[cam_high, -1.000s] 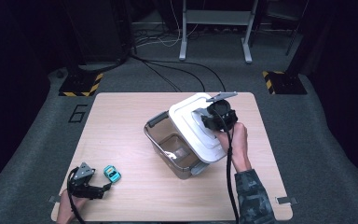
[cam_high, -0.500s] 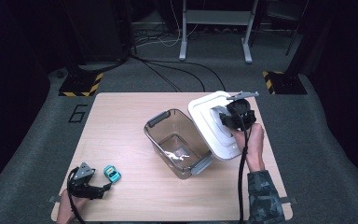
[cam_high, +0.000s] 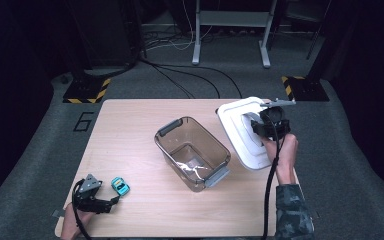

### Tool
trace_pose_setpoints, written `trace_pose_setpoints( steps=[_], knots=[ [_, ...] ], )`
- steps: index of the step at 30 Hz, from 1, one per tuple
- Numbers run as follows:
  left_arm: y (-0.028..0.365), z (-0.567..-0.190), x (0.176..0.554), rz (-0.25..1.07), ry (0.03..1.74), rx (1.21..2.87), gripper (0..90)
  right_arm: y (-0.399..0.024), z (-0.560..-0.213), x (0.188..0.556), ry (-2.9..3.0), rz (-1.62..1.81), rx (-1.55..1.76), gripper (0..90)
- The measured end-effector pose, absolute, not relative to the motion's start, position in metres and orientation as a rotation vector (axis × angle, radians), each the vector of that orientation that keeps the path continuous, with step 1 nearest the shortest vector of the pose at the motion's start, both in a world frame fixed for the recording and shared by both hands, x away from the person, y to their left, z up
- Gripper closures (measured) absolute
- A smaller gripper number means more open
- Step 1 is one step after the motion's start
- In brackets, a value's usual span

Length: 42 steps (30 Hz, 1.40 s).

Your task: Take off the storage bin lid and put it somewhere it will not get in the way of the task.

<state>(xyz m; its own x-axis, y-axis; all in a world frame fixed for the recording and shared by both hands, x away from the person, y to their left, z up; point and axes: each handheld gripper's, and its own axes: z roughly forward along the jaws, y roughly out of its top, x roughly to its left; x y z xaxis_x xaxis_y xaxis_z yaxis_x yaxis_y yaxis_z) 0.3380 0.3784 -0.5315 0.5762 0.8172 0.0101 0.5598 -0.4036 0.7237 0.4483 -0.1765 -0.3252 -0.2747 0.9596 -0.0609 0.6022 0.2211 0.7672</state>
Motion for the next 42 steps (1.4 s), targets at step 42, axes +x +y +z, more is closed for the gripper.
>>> trace_pose_setpoints(
  steps=[42],
  knots=[
    [0.378,-0.531,0.338,0.481,1.096,2.117,3.3,-0.226,-0.452,0.493,1.783,0.707,1.781,66.9]
  ],
)
